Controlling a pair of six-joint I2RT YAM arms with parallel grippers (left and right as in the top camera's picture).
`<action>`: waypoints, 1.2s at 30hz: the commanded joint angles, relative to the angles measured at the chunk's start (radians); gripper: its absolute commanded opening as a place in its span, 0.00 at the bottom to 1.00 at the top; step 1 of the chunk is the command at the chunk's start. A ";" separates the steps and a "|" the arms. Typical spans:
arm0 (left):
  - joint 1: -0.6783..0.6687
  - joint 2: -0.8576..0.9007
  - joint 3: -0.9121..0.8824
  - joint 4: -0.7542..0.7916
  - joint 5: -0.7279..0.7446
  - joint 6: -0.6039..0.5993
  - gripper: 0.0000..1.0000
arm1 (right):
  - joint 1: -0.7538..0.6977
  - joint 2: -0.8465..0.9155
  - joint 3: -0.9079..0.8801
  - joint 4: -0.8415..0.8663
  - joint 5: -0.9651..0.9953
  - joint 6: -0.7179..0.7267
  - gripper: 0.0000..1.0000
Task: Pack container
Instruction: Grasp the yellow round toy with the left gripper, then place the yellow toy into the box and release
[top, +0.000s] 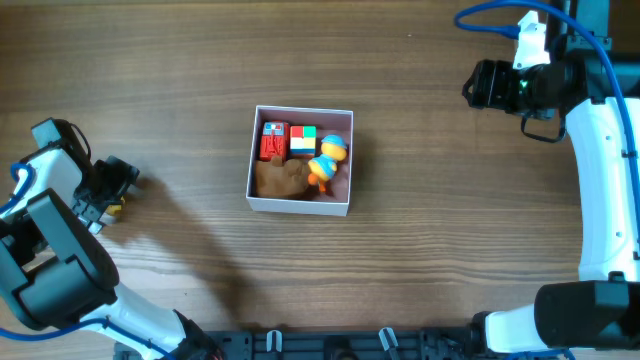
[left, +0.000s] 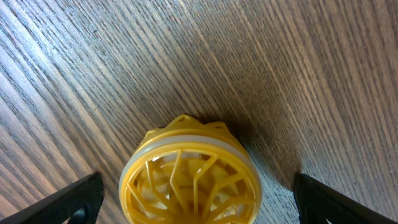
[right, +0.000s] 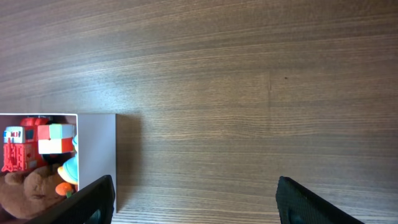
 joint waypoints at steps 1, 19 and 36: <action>-0.002 0.048 -0.007 0.010 0.002 0.002 1.00 | 0.002 0.011 -0.008 0.000 0.018 -0.007 0.80; -0.001 0.048 -0.007 0.026 0.002 0.002 0.53 | 0.002 0.011 -0.008 -0.002 0.018 -0.008 0.80; -0.004 -0.102 0.019 -0.053 0.003 0.005 0.04 | 0.002 0.011 -0.008 -0.002 0.021 -0.008 0.81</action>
